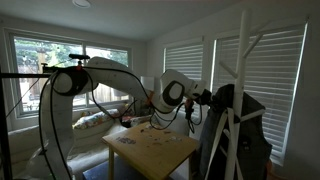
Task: Move the white bag to the bottom position
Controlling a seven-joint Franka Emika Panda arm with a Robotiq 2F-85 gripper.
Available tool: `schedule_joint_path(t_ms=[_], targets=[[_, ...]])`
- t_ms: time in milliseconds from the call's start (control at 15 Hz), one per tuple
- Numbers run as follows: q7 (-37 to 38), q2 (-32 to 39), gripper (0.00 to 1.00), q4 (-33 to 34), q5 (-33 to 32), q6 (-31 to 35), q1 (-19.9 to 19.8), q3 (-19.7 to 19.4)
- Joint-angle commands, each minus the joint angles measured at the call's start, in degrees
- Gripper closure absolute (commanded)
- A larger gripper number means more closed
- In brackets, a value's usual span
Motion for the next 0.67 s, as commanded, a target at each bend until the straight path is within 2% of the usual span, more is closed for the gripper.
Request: schedule_joint_path(t_ms=[0,400,600], targets=[[-6.46,0.54,0.99,0.63,6.31,-2.65,-0.73,1.79],[-17.52,2.51,0.99,1.24,17.27,-5.37,-1.32,3.98],[-21.2,3.82,0.99,2.14,20.78,-6.5,-1.63,4.05]])
